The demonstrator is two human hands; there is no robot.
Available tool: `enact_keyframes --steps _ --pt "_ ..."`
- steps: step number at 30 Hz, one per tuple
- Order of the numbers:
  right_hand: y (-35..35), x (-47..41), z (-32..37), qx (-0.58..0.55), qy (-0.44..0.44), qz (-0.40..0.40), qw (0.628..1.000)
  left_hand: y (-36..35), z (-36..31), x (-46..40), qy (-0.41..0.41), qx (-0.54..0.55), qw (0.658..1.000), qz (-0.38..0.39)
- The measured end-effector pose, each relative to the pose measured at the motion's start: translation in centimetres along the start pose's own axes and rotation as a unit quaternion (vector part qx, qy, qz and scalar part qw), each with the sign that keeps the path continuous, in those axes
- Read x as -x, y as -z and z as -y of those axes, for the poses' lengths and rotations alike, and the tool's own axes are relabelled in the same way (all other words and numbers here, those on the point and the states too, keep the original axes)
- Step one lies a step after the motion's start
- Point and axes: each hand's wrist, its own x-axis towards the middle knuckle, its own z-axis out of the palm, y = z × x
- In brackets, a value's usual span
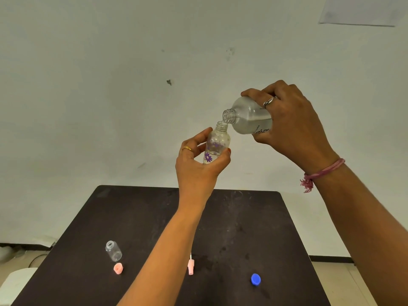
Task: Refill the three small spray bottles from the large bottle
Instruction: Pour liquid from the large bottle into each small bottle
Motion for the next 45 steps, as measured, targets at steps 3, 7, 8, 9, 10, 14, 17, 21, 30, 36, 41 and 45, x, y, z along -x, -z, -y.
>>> enact_keyframes --steps 3,7,8,9,10,14,17,21,30,36,41,45 --pt "0.0 0.02 -0.03 0.002 0.0 0.001 1.0 -0.08 0.04 0.04 0.004 0.001 1.0 -0.001" --pt "-0.02 0.08 -0.03 0.001 0.001 0.002 1.0 -0.13 0.02 0.05 0.011 0.001 1.0 0.001" --pt "-0.01 0.08 -0.01 0.001 0.002 0.002 1.0 -0.14 -0.01 0.05 0.01 0.002 1.0 0.001" --pt "0.03 0.06 0.0 0.002 0.002 0.002 1.0 -0.16 -0.05 0.04 0.01 0.003 1.0 0.001" --pt "0.06 0.03 0.0 0.002 0.002 0.002 1.0 -0.17 -0.09 0.05 0.01 0.004 1.0 0.001" --pt "0.27 0.08 -0.03 0.003 0.004 0.001 1.0 -0.25 -0.1 0.19 0.01 0.005 1.0 0.003" --pt "0.31 0.12 -0.1 0.005 0.004 0.0 1.0 -0.27 -0.06 0.2 0.006 0.002 1.0 0.003" --pt "0.26 0.15 -0.16 0.005 0.004 0.001 1.0 -0.25 -0.04 0.18 0.004 0.004 1.0 0.005" --pt "0.25 0.14 -0.25 0.006 0.003 0.004 1.0 -0.35 0.08 0.2 0.007 0.006 1.0 0.0" --pt "0.12 0.16 -0.26 0.004 0.004 0.002 1.0 -0.37 0.28 0.14 0.006 0.005 1.0 -0.004" --pt "-0.01 0.15 -0.3 0.004 0.005 0.001 1.0 -0.37 0.43 0.07 0.003 0.003 1.0 -0.003" --pt "0.0 0.15 -0.38 0.001 0.005 -0.001 1.0 -0.35 0.47 0.01 0.001 0.006 1.0 -0.001"
